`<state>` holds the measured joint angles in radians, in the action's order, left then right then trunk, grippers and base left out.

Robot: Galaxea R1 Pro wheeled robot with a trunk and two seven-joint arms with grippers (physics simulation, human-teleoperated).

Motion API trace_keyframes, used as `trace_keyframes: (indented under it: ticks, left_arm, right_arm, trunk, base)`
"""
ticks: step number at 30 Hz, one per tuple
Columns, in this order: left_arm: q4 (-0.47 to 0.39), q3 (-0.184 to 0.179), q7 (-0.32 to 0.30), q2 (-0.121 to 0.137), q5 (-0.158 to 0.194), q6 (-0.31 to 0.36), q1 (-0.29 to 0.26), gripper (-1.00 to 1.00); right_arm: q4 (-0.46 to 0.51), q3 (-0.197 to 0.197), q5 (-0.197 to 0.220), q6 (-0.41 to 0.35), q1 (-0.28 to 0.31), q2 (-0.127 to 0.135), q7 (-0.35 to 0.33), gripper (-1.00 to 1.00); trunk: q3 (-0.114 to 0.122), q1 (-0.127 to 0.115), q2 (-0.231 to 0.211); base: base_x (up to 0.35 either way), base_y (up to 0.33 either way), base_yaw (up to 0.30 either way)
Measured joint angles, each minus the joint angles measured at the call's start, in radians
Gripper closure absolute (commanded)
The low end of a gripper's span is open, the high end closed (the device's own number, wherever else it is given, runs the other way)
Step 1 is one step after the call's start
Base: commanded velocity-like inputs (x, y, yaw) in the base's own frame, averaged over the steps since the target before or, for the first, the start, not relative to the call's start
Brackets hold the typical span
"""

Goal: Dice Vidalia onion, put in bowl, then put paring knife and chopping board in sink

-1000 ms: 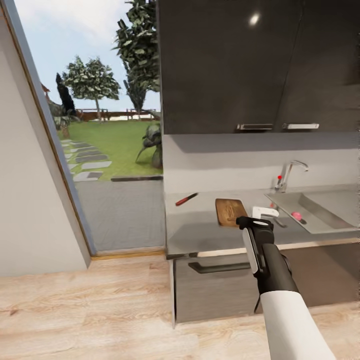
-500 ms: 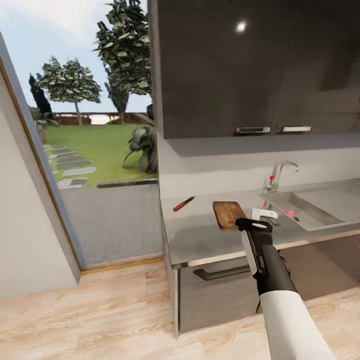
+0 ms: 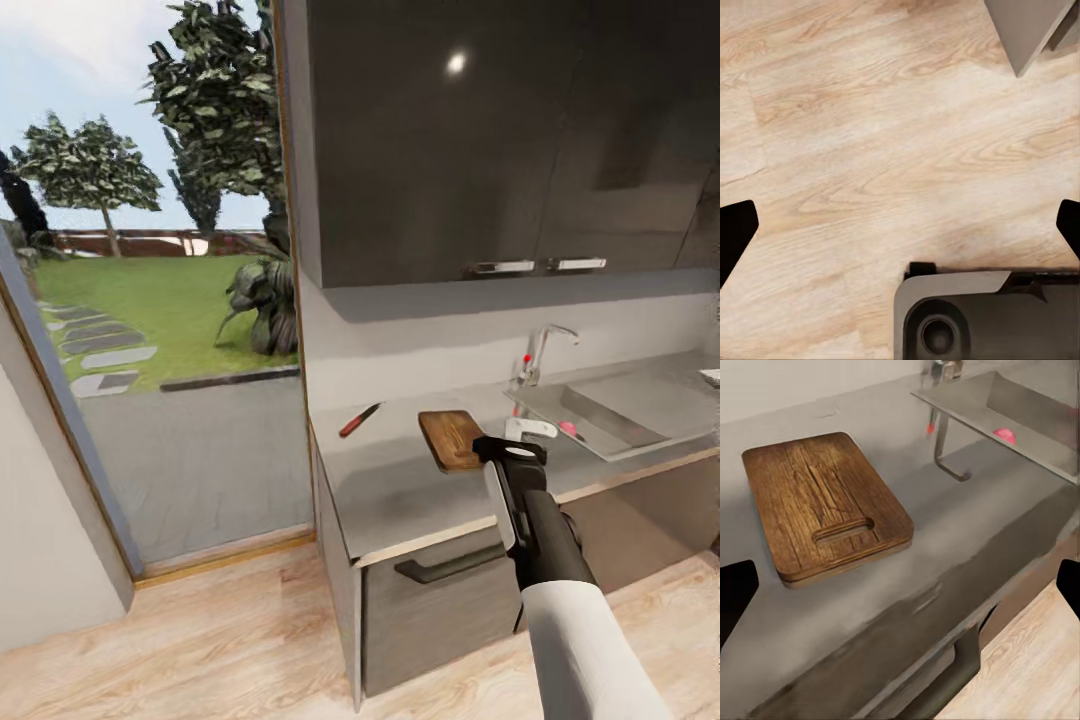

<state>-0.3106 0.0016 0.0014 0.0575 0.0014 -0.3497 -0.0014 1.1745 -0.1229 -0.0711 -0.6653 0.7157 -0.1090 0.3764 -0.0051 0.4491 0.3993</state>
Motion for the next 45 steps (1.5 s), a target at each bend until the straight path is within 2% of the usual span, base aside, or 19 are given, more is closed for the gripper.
trace_keyframes:
  ticks: [17,23,31,36,45]
  left_arm:
    - [0.0,0.0,0.0,-0.001,0.0,0.0,0.0,-1.0]
    - [0.001,0.0,-0.001,-0.006,0.0,0.0,0.0,-1.0]
    - [0.002,-0.003,-0.001,-0.007,0.0,0.0,0.0,-1.0]
    - [0.002,-0.003,-0.001,-0.007,0.0,0.0,0.0,-1.0]
    - [0.012,-0.003,-0.003,-0.007,-0.002,0.0,0.0,-1.0]
  right_arm:
    - [-0.037,0.0,0.0,0.014,0.0,0.001,0.0,-1.0]
    - [-0.091,0.002,0.0,0.029,0.0,-0.005,0.001,-1.0]
    - [-0.109,0.002,0.0,0.03,0.0,-0.002,0.002,-1.0]
    - [-0.157,0.002,0.001,0.03,0.0,-0.001,0.002,-1.0]
    - [-0.169,0.003,0.002,0.029,0.001,-0.007,0.0,-1.0]
  trunk:
    - [0.019,0.0,0.0]
    - [0.026,0.0,0.0]
    - [0.028,0.0,0.0]
    - [0.028,0.0,0.0]
    - [0.028,0.0,0.0]
  base:
    - [0.245,0.158,-0.2]
    - [0.032,0.008,-0.184]
    - [0.001,0.0,-0.029]
    - [0.0,0.0,-0.003]
    - [0.001,0.0,0.0]
